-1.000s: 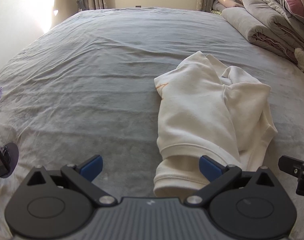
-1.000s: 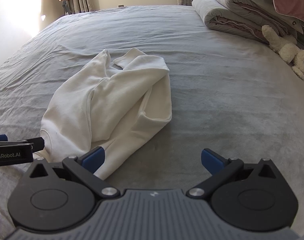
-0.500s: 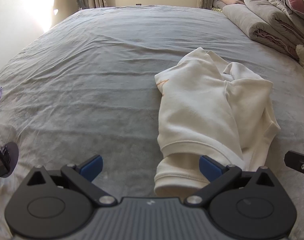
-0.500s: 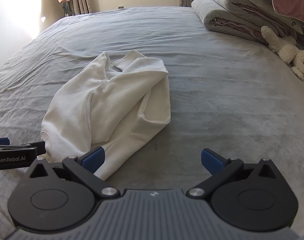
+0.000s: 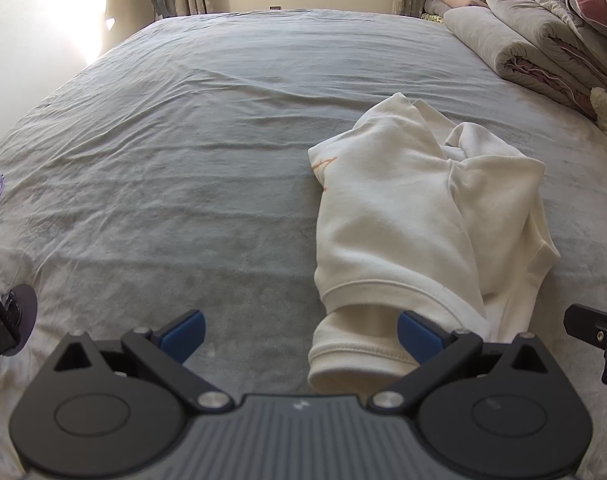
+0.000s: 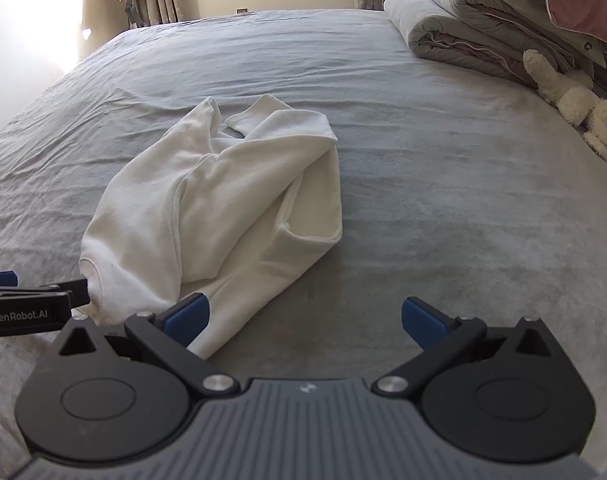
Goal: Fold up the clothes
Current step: 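Move both grippers toward the crumpled white sweatshirt on the bed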
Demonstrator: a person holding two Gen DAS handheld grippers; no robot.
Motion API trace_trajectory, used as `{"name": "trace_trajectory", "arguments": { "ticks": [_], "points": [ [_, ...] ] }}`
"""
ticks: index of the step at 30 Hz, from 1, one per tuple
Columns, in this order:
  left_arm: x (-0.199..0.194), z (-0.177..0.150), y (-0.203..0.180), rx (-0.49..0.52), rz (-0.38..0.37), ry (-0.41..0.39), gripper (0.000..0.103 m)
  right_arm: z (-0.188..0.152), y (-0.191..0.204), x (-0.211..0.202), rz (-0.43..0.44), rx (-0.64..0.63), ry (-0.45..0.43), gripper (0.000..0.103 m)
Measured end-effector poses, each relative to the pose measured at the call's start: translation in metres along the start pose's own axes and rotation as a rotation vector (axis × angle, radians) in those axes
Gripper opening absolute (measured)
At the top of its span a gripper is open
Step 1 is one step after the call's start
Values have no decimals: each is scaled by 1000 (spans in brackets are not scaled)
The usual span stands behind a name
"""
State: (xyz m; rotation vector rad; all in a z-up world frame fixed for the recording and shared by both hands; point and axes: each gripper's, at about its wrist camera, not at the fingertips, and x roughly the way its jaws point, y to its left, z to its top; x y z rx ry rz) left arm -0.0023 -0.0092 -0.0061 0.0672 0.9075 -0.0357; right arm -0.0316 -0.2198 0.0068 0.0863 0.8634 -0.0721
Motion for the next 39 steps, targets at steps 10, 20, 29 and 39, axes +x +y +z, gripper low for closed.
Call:
{"name": "trace_trajectory", "arguments": {
  "ticks": [10,20,29,39],
  "points": [
    [1,0,0,1,1,2,102,-1,0,0,-2,-5,0,103],
    [3,-1,-1,9,5,7,102,0,1,2,-2,-7,3,103],
    [15,-1,0,6,30,35,103,4,3,24,-9,-9,21,103],
    [40,-2,-2,45,53,93,103,2,-1,71,-30,10,101,103]
  ]
}}
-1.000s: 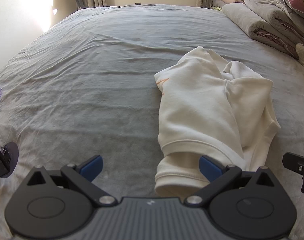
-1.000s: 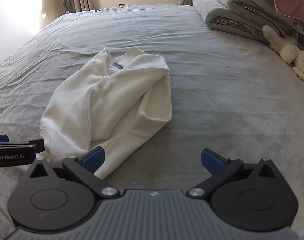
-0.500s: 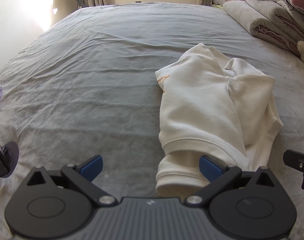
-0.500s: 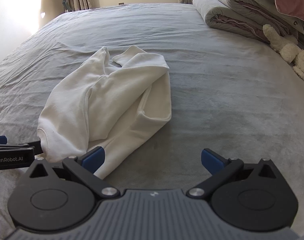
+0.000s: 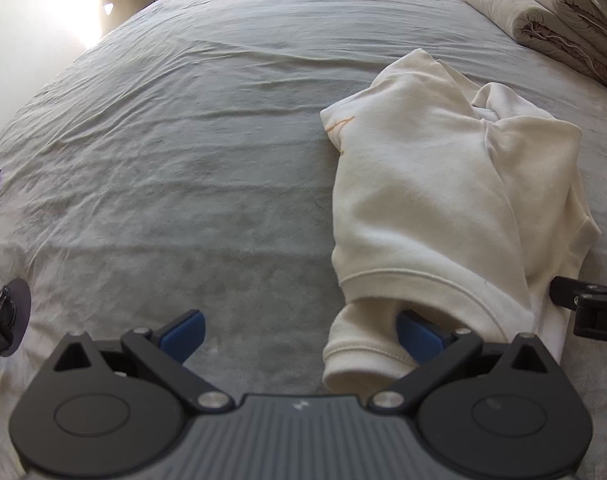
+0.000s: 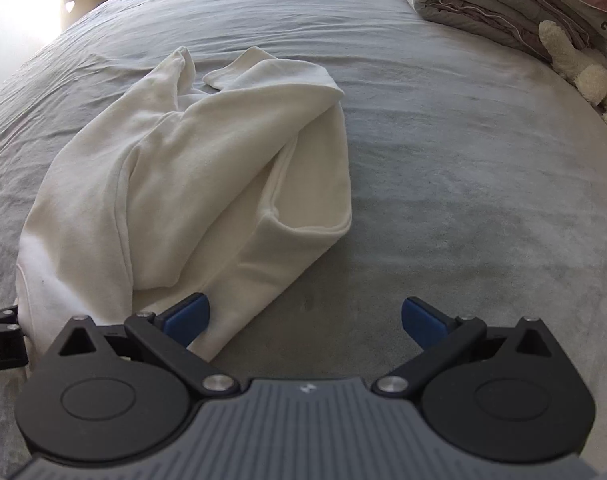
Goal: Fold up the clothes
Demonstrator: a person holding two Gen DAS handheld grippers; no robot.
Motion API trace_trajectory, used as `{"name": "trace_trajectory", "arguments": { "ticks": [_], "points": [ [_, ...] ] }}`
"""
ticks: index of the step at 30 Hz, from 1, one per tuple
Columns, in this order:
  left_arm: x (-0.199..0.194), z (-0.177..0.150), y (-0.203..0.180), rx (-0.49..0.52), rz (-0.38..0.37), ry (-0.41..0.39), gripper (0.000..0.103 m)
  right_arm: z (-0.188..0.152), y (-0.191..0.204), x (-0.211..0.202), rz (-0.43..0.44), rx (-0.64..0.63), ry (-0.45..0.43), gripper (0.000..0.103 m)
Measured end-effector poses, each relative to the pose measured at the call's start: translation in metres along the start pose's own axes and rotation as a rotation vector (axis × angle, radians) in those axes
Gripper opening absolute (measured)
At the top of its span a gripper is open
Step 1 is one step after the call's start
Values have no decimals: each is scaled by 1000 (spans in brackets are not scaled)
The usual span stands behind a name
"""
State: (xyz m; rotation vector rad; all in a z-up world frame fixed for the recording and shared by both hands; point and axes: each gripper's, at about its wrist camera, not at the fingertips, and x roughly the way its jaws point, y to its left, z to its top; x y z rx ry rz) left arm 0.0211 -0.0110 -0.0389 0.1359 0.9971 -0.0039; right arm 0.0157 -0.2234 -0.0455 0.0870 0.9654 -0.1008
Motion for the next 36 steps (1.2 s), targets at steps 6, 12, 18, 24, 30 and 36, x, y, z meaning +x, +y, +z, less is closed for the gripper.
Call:
{"name": "trace_trajectory", "arguments": {
  "ticks": [6,12,18,24,30,36],
  "points": [
    [13,-3,-5,36,4,13,103,-2,-3,5,21,0,14,103],
    [16,-8,-4,67,-17,-6,103,-6,-2,7,28,-17,19,103],
    [10,-2,5,44,-80,3,102,-6,0,1,32,-20,6,103],
    [-7,-2,6,34,-196,-60,92,-5,8,-10,105,-33,-56,73],
    [-14,-2,7,23,-267,-89,40,-3,14,-21,159,-23,-56,15],
    [-21,0,15,-15,-338,-130,2,4,11,-40,196,-36,-121,36]
  ]
}}
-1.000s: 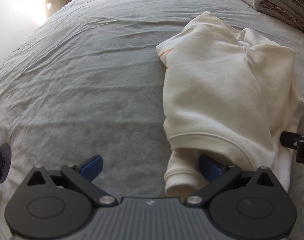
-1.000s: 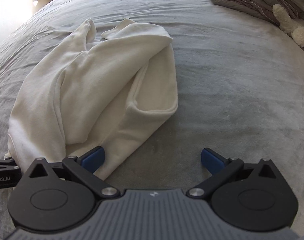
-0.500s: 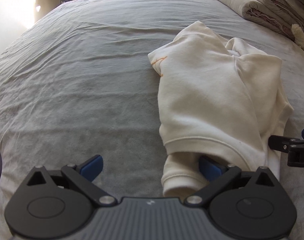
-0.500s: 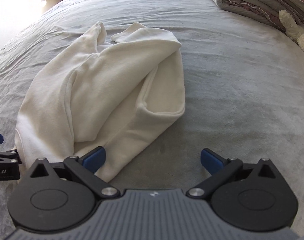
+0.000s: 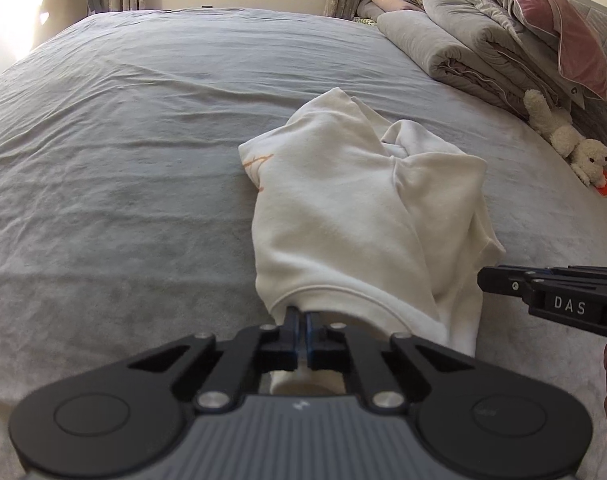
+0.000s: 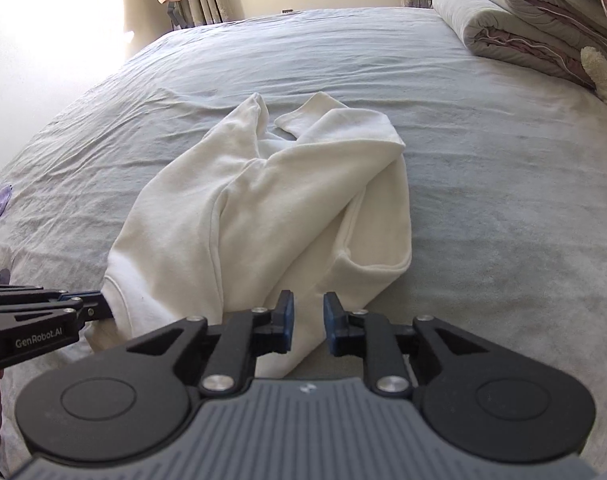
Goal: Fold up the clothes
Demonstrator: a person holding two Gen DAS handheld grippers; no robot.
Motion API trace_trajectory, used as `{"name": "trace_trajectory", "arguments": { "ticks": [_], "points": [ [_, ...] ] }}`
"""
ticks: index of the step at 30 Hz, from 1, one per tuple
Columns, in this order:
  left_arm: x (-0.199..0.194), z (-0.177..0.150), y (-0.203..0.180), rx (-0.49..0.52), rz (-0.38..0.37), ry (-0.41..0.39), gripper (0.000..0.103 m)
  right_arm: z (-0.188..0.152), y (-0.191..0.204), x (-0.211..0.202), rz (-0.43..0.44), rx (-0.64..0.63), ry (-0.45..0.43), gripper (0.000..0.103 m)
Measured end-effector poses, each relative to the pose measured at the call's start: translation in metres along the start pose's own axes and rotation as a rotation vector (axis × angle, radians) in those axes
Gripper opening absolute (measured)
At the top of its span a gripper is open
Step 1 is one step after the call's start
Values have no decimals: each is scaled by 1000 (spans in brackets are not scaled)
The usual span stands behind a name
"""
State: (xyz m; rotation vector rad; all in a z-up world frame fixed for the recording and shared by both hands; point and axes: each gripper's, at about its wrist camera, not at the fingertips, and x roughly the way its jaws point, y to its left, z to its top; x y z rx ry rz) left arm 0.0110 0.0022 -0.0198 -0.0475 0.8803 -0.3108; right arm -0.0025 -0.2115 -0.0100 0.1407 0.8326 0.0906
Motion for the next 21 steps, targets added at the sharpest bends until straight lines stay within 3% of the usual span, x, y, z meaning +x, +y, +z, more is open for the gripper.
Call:
{"name": "trace_trajectory", "arguments": {
  "ticks": [2,3,10,16,21],
  "points": [
    [-6,1,0,-9,-22,-29,2,3,-4,-4,20,13,-20,58],
    [-9,2,0,-11,-36,-46,1,3,-6,-6,40,27,-30,62],
    [-21,7,5,-64,-90,-118,1,5,-9,-1,277,161,34,62],
    [-27,13,20,-163,-102,-164,1,3,11,-13,324,46,5,63],
    [-27,14,23,-179,-78,-180,1,-1,29,-19,397,-74,-5,69]
  ]
}}
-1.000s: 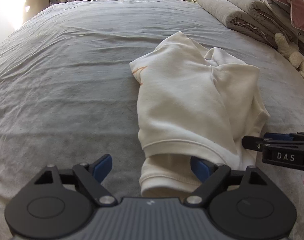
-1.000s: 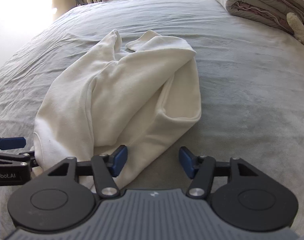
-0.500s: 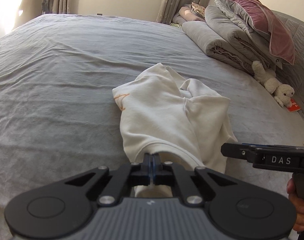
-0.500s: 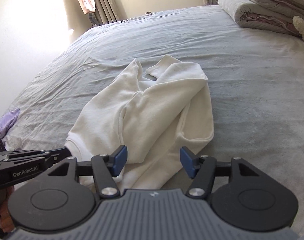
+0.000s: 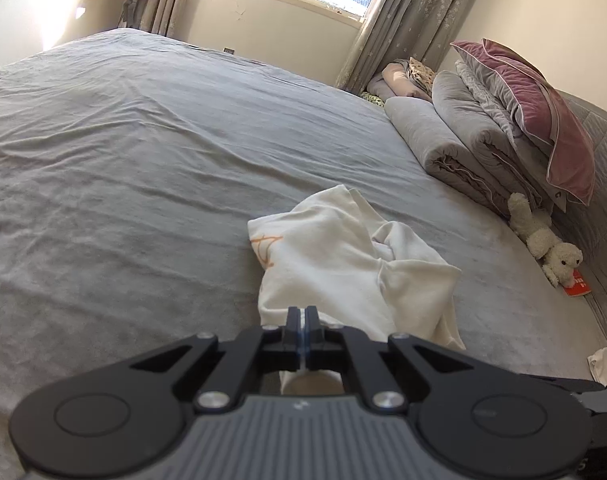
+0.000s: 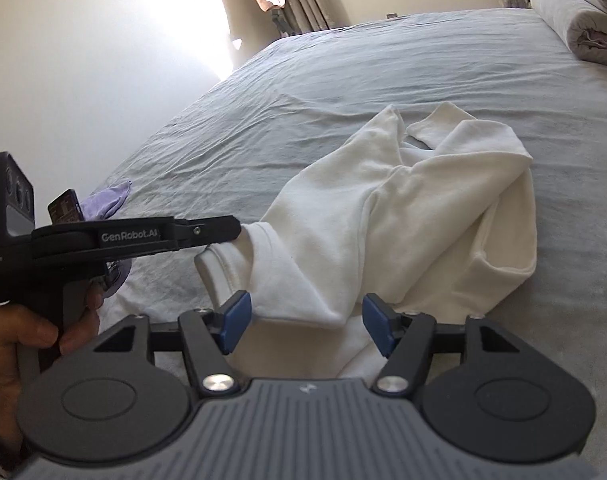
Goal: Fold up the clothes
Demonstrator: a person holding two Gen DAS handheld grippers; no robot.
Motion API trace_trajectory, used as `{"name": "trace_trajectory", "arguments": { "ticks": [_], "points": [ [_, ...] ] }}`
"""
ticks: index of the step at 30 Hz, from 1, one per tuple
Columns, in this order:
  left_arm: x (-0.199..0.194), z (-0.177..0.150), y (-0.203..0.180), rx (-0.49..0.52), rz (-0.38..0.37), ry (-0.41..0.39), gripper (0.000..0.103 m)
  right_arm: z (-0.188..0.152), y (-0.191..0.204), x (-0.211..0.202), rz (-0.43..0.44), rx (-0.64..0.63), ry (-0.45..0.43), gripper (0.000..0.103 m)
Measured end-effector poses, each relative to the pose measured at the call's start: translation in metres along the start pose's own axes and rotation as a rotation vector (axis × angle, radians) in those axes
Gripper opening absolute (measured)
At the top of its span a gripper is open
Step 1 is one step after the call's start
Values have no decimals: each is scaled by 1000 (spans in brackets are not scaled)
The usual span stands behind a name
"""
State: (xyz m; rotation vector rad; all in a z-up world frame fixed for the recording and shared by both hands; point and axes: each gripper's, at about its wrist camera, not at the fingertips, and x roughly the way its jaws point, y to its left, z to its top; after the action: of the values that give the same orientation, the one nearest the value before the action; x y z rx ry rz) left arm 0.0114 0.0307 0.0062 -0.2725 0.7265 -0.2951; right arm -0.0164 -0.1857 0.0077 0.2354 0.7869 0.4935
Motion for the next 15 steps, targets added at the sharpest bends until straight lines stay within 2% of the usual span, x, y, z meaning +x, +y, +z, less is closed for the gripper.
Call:
{"name": "trace_trajectory", "arguments": {
  "ticks": [3,7,9,10,11,13,15],
  "points": [
    [0,1,2,-13,-14,10,1,-3,12,-1,24,-77,-15,70],
    [-1,-1,-1,9,-41,27,1,-9,24,7,-67,-192,-38,70],
    [-1,-2,-3,28,-48,37,2,-11,25,13,-110,-240,-42,56],
    [-1,-4,-4,35,-52,45,2,-12,23,14,-121,-245,-34,34],
    [-1,-5,-5,41,-57,54,3,-11,19,16,-129,-229,-30,26],
    [0,-8,-7,57,-70,74,13,-8,10,15,-154,-197,-43,21],
    [0,-13,-13,97,-88,98,56,-4,1,11,-184,-165,-70,19]
  ]
}}
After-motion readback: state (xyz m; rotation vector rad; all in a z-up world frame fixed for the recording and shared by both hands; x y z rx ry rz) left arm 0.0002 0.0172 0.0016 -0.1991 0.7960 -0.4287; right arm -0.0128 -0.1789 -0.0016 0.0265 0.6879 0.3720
